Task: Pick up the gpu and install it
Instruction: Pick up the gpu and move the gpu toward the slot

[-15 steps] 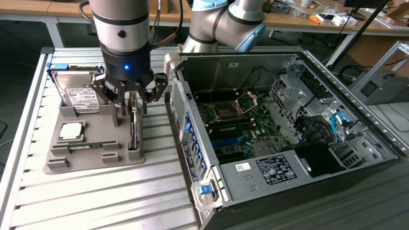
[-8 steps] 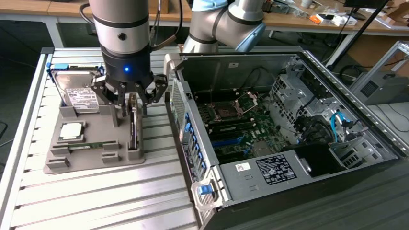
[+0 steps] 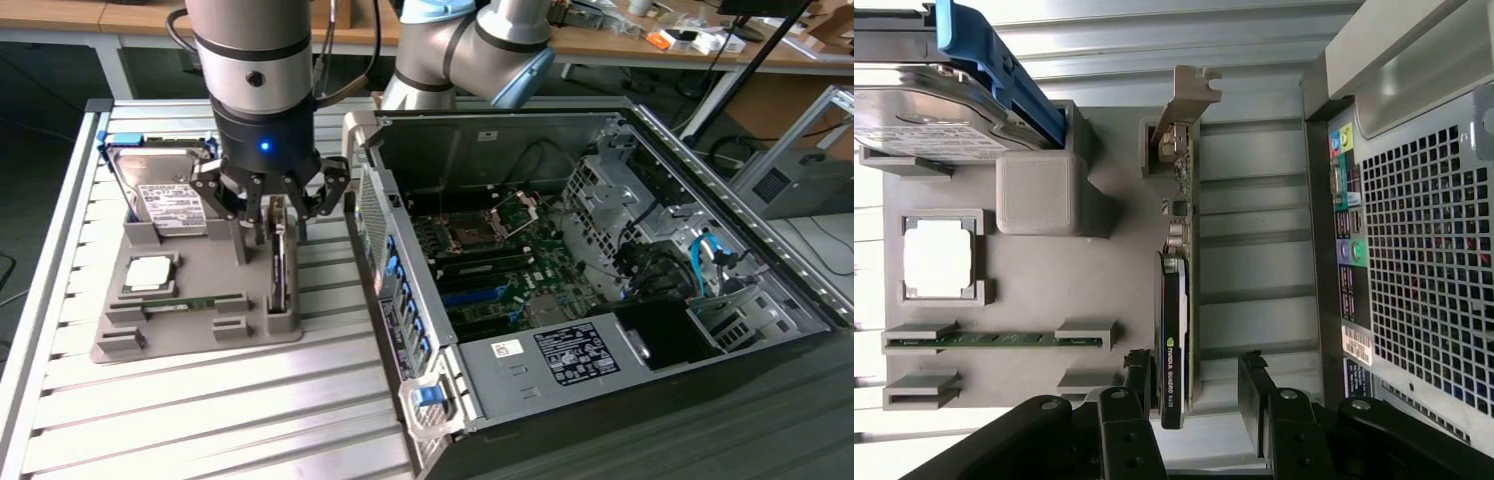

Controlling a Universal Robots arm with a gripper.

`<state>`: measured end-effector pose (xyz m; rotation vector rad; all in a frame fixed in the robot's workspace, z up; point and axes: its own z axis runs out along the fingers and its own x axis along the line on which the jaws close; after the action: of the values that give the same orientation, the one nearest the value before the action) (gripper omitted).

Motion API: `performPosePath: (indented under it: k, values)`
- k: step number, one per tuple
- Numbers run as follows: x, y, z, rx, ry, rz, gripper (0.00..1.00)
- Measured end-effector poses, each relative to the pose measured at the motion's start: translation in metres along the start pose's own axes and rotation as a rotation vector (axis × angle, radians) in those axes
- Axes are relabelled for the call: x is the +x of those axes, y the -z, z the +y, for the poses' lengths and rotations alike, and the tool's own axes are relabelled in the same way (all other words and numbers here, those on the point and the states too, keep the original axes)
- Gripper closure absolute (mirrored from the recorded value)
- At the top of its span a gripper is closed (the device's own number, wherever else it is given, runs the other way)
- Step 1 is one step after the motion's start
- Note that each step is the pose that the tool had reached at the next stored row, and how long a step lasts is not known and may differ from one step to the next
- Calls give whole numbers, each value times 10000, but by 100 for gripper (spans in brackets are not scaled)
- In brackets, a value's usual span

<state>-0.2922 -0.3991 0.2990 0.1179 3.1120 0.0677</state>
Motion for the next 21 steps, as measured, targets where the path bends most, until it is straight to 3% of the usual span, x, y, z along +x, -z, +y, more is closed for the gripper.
performPosePath:
  k: [8,21]
  values:
    - [1,-42,1,2,0,2,52]
    - [8,-108,72,0,0,0,52]
